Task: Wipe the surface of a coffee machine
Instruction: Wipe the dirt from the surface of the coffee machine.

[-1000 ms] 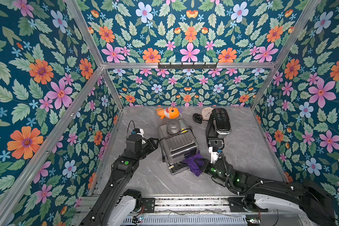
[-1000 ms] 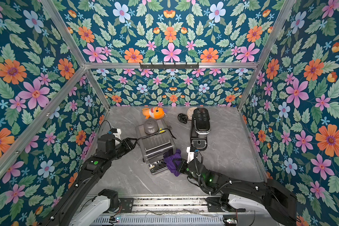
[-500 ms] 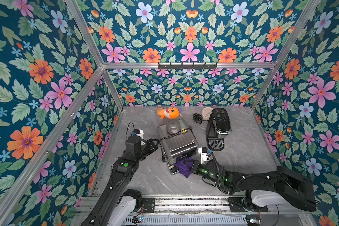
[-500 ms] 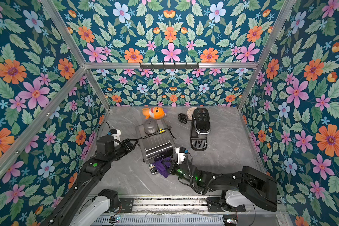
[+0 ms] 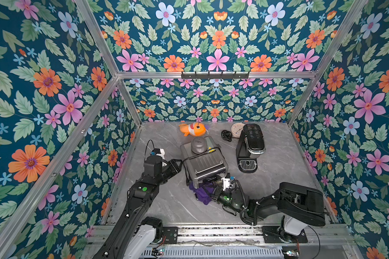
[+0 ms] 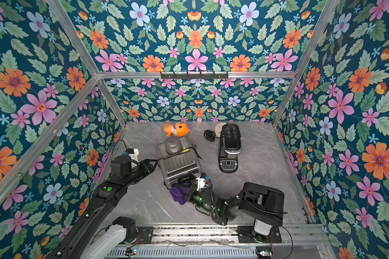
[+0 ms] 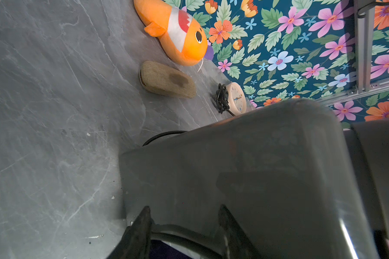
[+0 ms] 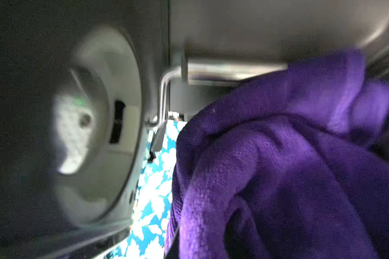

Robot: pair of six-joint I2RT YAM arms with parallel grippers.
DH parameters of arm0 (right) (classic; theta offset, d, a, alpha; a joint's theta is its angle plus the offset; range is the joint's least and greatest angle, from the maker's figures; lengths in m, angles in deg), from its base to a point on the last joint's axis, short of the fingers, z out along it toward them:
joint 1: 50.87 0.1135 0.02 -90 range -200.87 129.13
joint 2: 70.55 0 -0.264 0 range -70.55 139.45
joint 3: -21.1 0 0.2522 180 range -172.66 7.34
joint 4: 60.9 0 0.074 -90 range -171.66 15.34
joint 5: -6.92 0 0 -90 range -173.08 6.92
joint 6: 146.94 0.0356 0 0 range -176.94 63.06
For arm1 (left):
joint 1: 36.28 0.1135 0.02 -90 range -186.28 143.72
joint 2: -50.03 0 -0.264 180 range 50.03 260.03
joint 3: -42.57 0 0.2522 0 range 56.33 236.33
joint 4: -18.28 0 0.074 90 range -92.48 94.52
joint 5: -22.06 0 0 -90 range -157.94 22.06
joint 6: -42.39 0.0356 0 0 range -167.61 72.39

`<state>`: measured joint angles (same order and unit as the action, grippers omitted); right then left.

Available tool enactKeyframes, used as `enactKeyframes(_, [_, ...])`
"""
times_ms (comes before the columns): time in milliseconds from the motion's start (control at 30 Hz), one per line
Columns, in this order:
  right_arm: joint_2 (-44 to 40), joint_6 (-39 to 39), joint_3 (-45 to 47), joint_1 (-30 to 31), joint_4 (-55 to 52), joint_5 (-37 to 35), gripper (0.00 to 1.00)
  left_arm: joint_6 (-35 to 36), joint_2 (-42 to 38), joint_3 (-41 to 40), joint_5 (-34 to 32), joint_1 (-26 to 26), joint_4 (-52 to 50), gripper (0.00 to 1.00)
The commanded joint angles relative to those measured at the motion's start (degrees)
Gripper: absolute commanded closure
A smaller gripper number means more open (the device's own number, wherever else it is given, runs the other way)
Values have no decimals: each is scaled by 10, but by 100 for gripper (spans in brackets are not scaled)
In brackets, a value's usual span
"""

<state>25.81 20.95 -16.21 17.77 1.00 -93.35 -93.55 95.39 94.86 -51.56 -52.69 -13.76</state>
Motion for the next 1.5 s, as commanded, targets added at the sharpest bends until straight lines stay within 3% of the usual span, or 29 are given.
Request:
enactKeyframes(0, [-4, 11, -9, 5, 59, 2, 100, 7, -4, 2, -1, 0, 2, 50])
enactKeyframes(200, [-8, 9, -14, 22, 59, -18, 100, -3, -6, -16, 3, 0, 17, 51])
enactKeyframes(600, [-68, -8, 29, 62, 59, -159, 100, 12, 16, -1, 7, 0, 23, 50])
enactKeyframes(900, [-84, -11, 41, 73, 59, -183, 100, 11, 15, 0, 5, 0, 19, 50])
enactKeyframes(1233, [-150, -14, 129, 74, 50, -239, 100, 21, 12, 17, -8, 0, -2, 50])
enactKeyframes(1333, [-217, 15, 146, 73, -57, -257, 100, 22, 10, 23, -14, 0, -7, 50])
enactKeyframes(1400, [-287, 34, 129, 66, -210, -252, 100, 21, 10, 26, -15, 0, -8, 50])
enactKeyframes(1467, [-370, 38, 82, 47, -446, -231, 100, 20, 12, 29, -15, 0, -7, 50])
